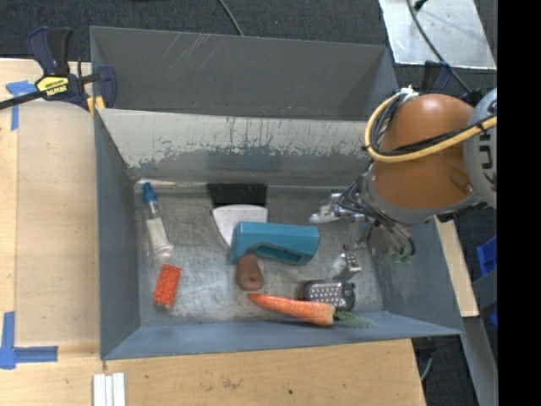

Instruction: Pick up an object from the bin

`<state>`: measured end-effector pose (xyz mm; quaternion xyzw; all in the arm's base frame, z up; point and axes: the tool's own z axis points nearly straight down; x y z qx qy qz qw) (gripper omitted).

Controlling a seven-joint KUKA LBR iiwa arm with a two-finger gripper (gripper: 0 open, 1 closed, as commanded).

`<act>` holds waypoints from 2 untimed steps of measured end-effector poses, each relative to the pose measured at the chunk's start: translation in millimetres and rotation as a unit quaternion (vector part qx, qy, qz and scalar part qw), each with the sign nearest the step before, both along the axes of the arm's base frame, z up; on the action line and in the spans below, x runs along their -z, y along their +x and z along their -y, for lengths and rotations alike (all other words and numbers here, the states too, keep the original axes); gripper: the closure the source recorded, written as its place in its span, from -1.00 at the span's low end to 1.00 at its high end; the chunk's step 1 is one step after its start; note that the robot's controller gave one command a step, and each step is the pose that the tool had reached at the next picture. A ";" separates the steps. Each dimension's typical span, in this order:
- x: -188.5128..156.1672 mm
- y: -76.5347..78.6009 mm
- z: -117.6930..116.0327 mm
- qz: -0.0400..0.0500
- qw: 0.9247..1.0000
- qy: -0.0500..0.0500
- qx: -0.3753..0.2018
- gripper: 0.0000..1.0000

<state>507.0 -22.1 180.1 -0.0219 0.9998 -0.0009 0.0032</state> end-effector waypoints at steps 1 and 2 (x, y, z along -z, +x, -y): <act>22.9 25.2 -27.0 -0.001 1.000 0.002 -0.019 -1.00; 38.7 46.1 -28.0 -0.001 0.996 0.000 -0.088 -1.00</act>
Offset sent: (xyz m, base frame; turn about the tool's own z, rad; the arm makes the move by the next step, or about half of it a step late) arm 0.0578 0.0291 -0.0510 -0.2551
